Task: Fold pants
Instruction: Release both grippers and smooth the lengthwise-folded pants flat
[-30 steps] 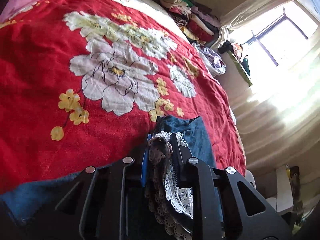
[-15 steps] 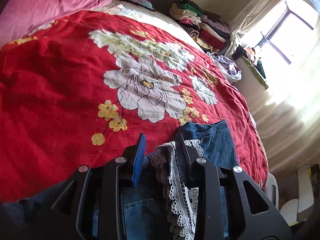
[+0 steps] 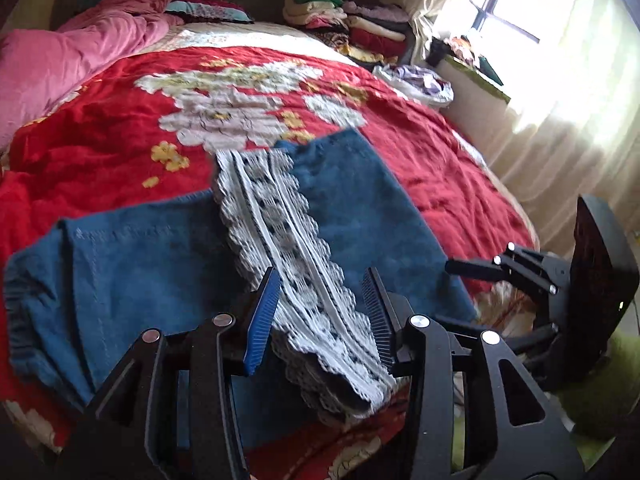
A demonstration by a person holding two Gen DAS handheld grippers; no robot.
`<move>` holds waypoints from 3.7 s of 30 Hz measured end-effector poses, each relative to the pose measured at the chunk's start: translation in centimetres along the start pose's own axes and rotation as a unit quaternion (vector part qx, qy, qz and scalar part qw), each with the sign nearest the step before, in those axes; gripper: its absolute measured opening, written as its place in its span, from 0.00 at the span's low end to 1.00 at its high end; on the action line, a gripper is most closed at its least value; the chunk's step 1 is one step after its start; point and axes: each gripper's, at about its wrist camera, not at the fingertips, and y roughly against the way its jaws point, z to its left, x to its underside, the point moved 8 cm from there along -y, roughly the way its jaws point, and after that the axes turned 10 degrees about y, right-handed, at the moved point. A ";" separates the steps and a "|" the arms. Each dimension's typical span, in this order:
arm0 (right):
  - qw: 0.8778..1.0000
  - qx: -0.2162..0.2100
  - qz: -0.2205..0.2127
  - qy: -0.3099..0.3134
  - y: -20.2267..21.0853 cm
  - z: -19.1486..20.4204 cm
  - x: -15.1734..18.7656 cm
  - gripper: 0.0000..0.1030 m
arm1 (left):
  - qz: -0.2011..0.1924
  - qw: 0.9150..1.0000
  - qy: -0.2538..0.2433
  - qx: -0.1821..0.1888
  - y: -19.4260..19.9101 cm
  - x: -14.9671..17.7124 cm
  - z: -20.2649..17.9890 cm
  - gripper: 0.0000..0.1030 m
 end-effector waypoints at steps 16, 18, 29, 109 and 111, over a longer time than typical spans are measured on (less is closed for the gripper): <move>0.996 -0.031 -0.045 -0.068 1.4 -5.0 -0.4 0.55 | -0.013 0.999 0.033 -0.030 1.1 -0.2 2.4 0.43; 0.995 -0.033 -0.051 -0.084 0.9 -6.8 -1.8 0.55 | -0.025 0.998 0.048 -0.029 1.4 -2.0 3.0 0.45; 0.988 -0.084 -0.008 -0.132 -7.0 -13.7 -8.0 0.55 | 0.008 0.985 0.172 0.022 -4.0 -8.6 8.8 0.47; 0.995 -0.060 -0.045 -0.063 3.0 -1.9 -3.6 0.83 | -0.041 0.988 0.022 -0.148 7.4 2.6 5.1 0.68; 0.995 -0.061 -0.047 -0.056 3.0 -1.5 -4.5 0.83 | -0.047 0.987 0.028 -0.151 8.0 2.5 5.6 0.69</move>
